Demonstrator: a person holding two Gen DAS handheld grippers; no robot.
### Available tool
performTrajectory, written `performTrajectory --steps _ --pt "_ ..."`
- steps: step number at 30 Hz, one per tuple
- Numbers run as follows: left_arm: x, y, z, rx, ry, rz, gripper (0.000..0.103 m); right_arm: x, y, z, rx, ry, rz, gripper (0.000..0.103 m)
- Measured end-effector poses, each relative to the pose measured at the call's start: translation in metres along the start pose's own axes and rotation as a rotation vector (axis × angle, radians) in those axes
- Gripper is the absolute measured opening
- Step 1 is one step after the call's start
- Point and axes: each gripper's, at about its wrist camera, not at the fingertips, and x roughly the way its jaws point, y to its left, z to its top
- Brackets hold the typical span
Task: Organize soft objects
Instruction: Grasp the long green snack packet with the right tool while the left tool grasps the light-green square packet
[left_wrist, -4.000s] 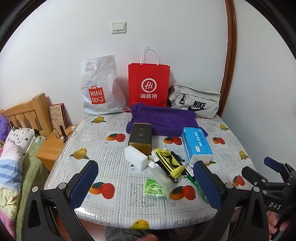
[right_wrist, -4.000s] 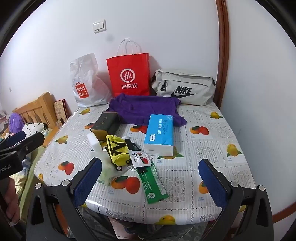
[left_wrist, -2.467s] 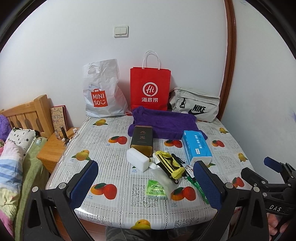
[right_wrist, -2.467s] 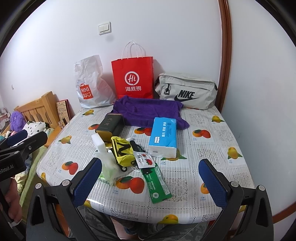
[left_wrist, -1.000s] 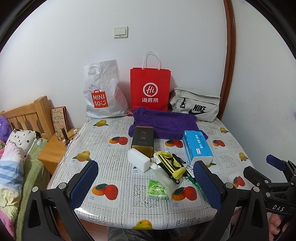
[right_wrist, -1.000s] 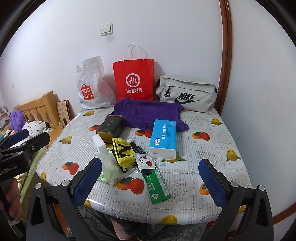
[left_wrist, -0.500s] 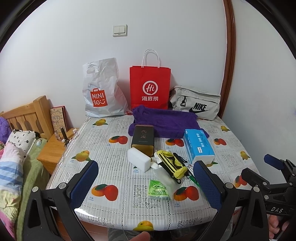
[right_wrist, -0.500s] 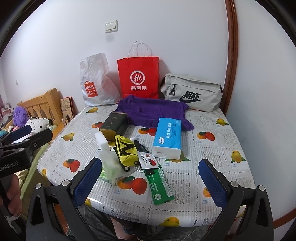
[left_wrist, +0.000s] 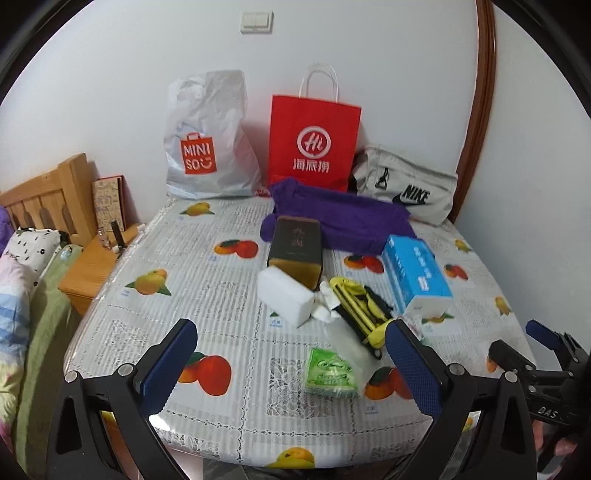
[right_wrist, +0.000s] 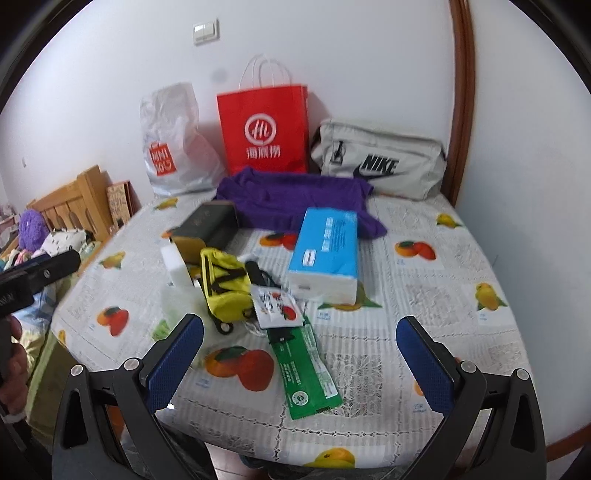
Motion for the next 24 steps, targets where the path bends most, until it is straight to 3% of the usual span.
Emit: performTrajectory --steps 4,10,14,21,24 --pt "0.025 0.003 -0.007 0.002 0.088 -0.022 0.102 0.027 0.004 -0.012 -0.049 0.077 0.058 0.103" --pt "0.056 0.008 -0.024 -0.007 0.180 -0.063 0.102 0.061 0.009 -0.031 -0.093 0.143 0.077 0.102" --pt "0.069 0.010 -0.036 0.004 0.205 -0.115 0.100 0.084 -0.002 -0.040 -0.059 0.202 0.088 0.102" --pt "0.094 0.007 -0.053 0.011 0.248 -0.134 0.100 0.123 -0.005 -0.061 -0.092 0.279 0.080 0.097" --pt "0.102 0.004 -0.058 0.020 0.257 -0.178 0.100 0.126 -0.001 -0.064 -0.118 0.231 0.072 0.097"
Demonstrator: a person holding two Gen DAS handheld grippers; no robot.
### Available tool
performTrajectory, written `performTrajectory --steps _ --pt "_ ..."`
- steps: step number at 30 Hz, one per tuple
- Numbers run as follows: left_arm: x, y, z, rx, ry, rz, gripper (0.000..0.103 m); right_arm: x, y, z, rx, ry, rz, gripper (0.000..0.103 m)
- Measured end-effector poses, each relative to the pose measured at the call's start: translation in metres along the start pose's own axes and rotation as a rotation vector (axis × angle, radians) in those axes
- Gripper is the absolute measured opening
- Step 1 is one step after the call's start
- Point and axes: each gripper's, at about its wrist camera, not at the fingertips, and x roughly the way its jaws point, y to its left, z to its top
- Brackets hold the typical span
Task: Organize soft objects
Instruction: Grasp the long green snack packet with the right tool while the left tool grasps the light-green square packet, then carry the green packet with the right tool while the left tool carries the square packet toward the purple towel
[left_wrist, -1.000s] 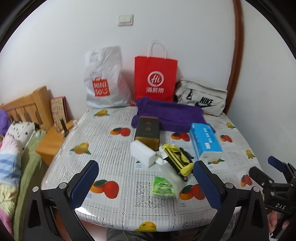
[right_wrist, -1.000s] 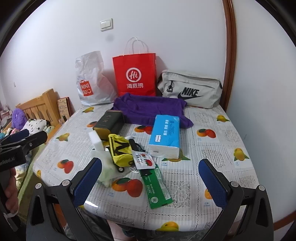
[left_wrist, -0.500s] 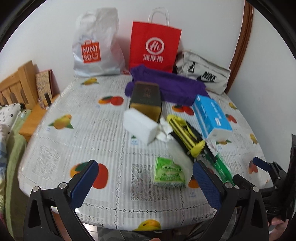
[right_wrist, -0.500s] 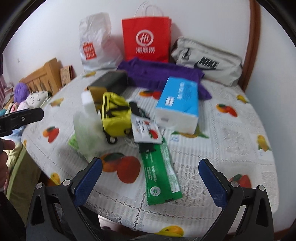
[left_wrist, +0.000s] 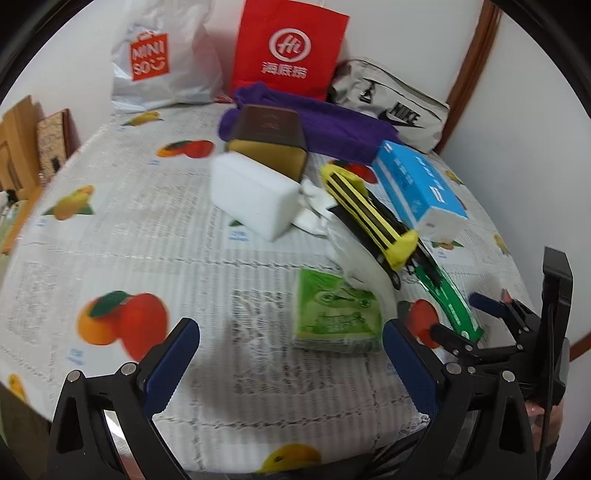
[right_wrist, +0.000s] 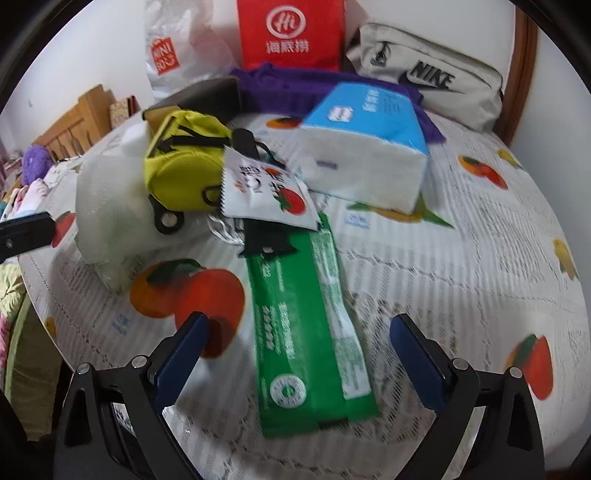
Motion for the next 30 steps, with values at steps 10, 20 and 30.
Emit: performTrajectory --steps 10,20,30 --pt "0.033 -0.030 -0.014 0.175 0.048 0.017 0.100 -0.002 -0.008 0.010 0.020 -0.042 0.005 0.052" --pt "0.051 -0.045 -0.010 0.235 0.009 0.108 0.093 -0.001 -0.011 0.012 0.027 -0.051 0.006 0.038" --pt "0.034 -0.029 0.002 0.196 -0.004 0.044 0.071 -0.012 -0.014 0.017 0.034 -0.025 0.060 0.029"
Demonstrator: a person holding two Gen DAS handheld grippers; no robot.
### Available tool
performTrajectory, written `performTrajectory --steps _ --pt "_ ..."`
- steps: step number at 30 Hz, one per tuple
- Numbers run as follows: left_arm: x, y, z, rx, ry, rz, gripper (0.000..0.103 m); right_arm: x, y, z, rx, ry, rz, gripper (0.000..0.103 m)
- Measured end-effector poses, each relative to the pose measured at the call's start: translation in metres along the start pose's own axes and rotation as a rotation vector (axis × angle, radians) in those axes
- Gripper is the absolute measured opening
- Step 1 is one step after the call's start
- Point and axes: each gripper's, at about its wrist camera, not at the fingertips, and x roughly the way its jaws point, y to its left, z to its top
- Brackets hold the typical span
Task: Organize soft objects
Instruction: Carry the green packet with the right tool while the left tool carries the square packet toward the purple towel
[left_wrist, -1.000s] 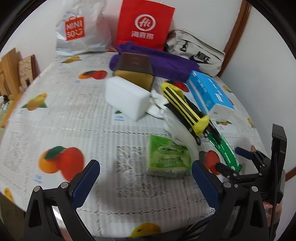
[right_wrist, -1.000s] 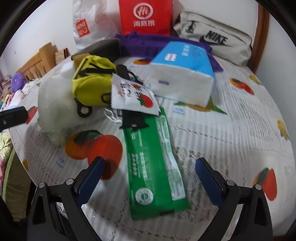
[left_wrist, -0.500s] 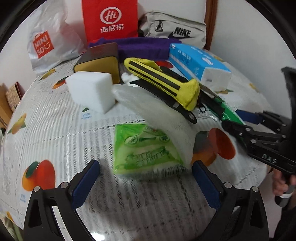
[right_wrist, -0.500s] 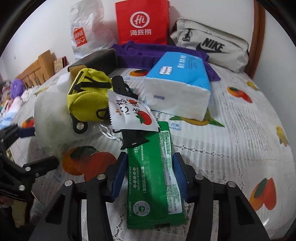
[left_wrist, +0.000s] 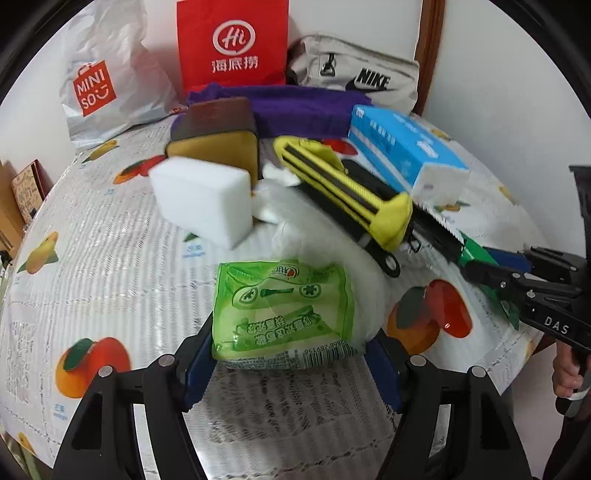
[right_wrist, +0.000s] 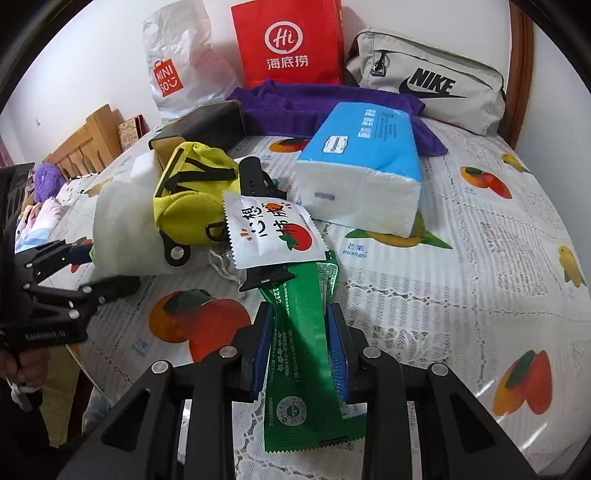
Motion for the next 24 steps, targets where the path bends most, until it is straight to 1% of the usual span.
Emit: performTrajectory --steps 3,5,7,9,13,18,21,24 --pt "-0.011 0.011 0.002 -0.020 -0.020 0.010 0.071 -0.008 -0.003 0.002 0.002 -0.001 -0.012 0.029" --pt "-0.016 0.022 0.004 -0.057 -0.028 0.012 0.071 -0.014 -0.006 0.005 0.020 -0.009 0.003 0.029" --pt "-0.022 0.035 0.006 -0.110 -0.037 -0.007 0.071 -0.022 -0.007 0.009 0.038 -0.022 0.033 0.029" --pt "-0.028 0.042 0.009 -0.131 -0.048 -0.020 0.071 -0.028 -0.005 0.014 0.033 -0.036 0.043 0.029" --pt "-0.041 0.050 0.017 -0.135 -0.076 0.001 0.071 -0.039 0.004 0.025 0.010 -0.056 0.063 0.029" --pt "-0.054 0.057 0.027 -0.164 -0.103 -0.063 0.071 -0.047 0.011 0.035 -0.017 -0.064 0.070 0.029" --pt "-0.056 0.058 0.031 -0.161 -0.108 -0.054 0.071 -0.053 0.013 0.040 -0.026 -0.074 0.078 0.029" --pt "-0.058 0.059 0.035 -0.171 -0.111 -0.070 0.071 -0.057 0.012 0.044 -0.030 -0.081 0.059 0.029"
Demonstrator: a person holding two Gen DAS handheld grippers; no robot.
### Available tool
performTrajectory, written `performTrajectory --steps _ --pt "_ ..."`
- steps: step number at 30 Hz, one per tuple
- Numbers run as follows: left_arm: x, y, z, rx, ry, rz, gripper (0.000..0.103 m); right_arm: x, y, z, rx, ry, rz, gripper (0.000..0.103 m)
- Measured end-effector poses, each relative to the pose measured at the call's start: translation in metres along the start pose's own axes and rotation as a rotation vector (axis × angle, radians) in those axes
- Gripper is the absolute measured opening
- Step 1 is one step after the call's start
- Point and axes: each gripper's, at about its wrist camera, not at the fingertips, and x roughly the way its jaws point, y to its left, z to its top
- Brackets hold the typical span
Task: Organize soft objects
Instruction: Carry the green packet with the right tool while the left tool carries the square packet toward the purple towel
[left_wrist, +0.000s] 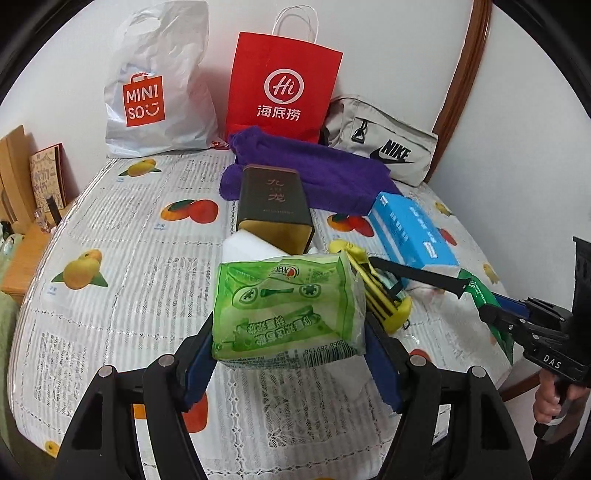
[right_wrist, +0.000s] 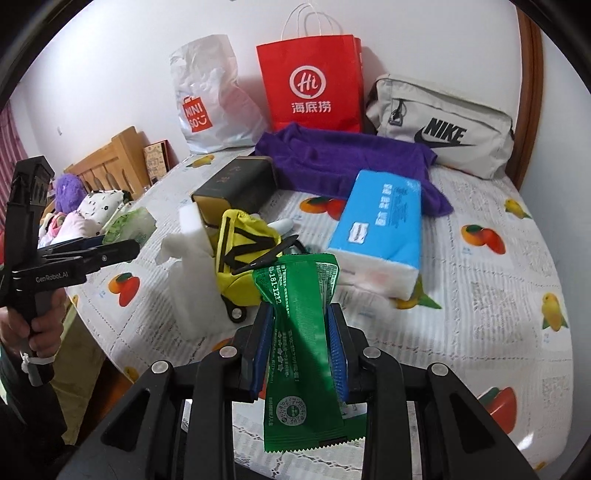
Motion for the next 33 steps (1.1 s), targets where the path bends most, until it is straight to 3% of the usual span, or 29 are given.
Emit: performTrajectory --steps 11,33 --pt "0.004 -0.002 0.024 0.001 -0.001 -0.020 0.071 -0.017 -0.020 0.015 0.024 -0.026 -0.051 0.029" --pt "0.044 0.005 0.088 -0.048 0.038 0.005 0.071 0.025 -0.059 0.069 0.081 -0.026 -0.063 0.029"
